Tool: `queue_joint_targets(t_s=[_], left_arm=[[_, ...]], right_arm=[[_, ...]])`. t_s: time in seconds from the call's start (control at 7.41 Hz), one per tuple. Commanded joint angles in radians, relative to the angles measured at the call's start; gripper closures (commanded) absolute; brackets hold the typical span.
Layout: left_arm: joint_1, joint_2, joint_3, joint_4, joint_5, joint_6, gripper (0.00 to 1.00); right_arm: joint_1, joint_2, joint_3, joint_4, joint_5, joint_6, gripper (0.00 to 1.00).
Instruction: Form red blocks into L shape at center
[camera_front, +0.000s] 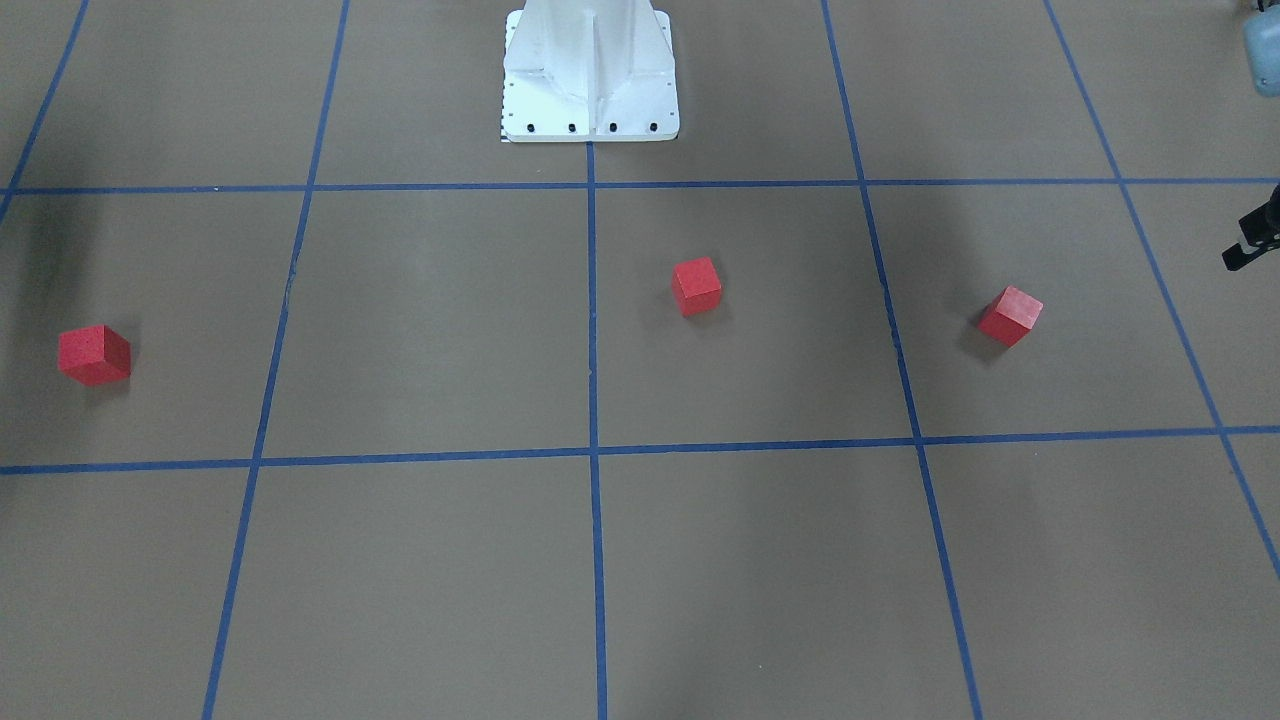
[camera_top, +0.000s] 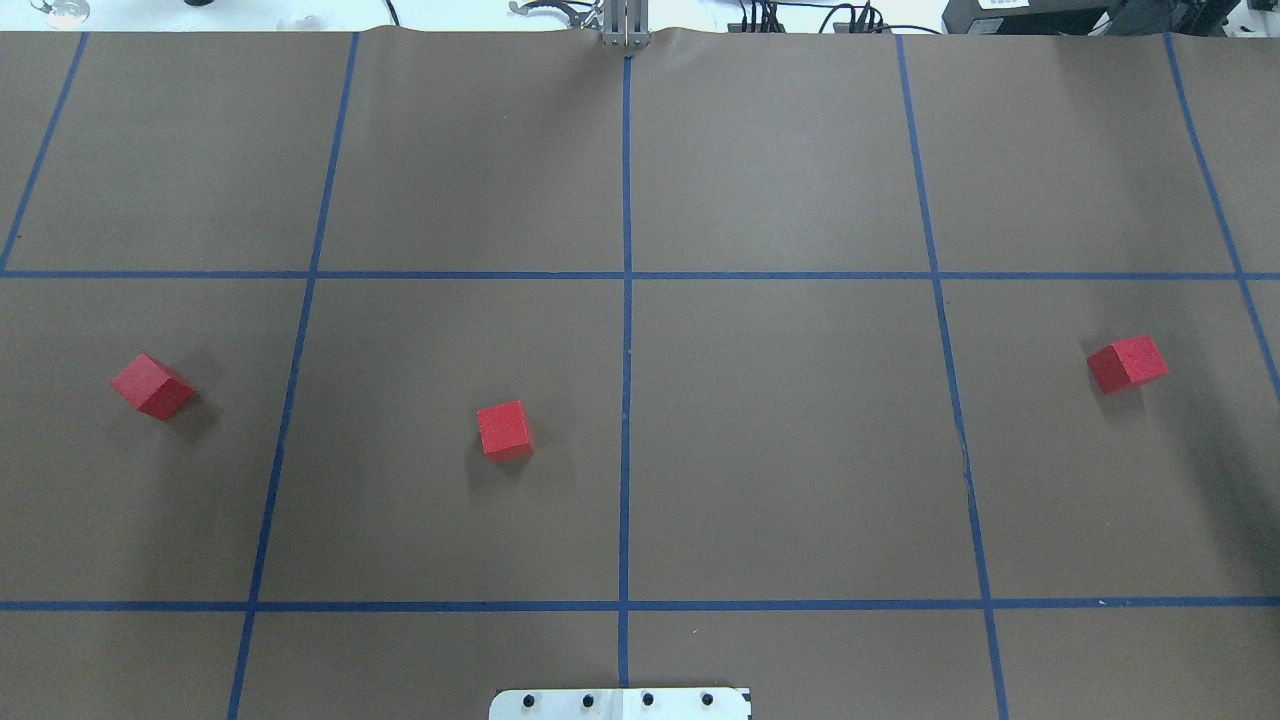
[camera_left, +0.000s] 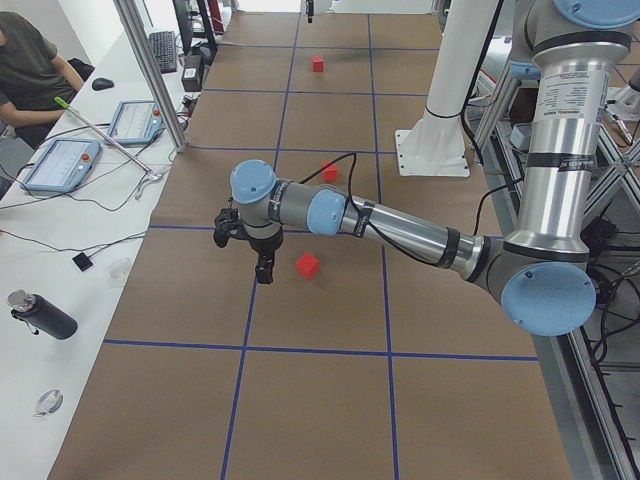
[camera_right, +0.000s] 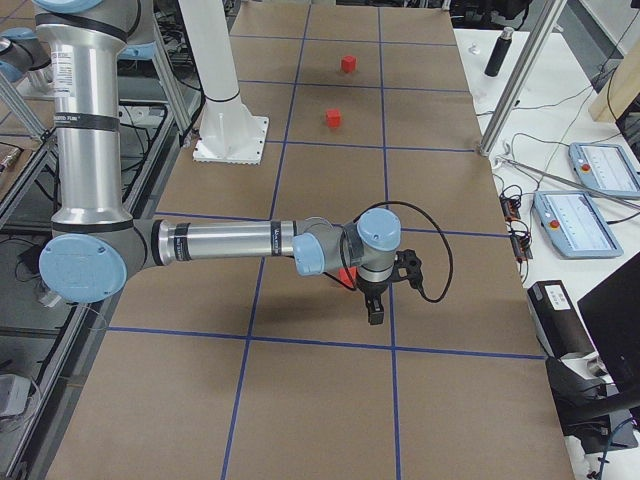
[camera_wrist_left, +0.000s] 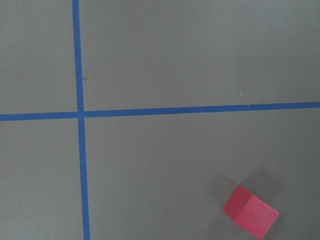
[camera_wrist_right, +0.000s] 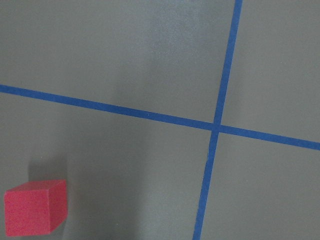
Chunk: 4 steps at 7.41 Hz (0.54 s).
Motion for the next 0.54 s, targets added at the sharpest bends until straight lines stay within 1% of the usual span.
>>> queue_joint_targets(t_s=[0.0, 0.13, 0.4], left_arm=[[-0.013, 0.014, -0.036, 0.009, -0.023, -0.031, 0.00], [-0.013, 0.009, -0.044, 0.008, -0.018, -0.059, 0.00], [-0.013, 0.008, -0.041, 0.008, -0.015, -0.059, 0.00]], right_arm=[[-0.015, 0.048, 0.003, -0.002, -0.085, 0.002, 0.00], [-0.015, 0.048, -0.010, 0.000, -0.092, -0.013, 0.00], [-0.015, 0.053, -0.003, 0.000, -0.075, -0.009, 0.00]])
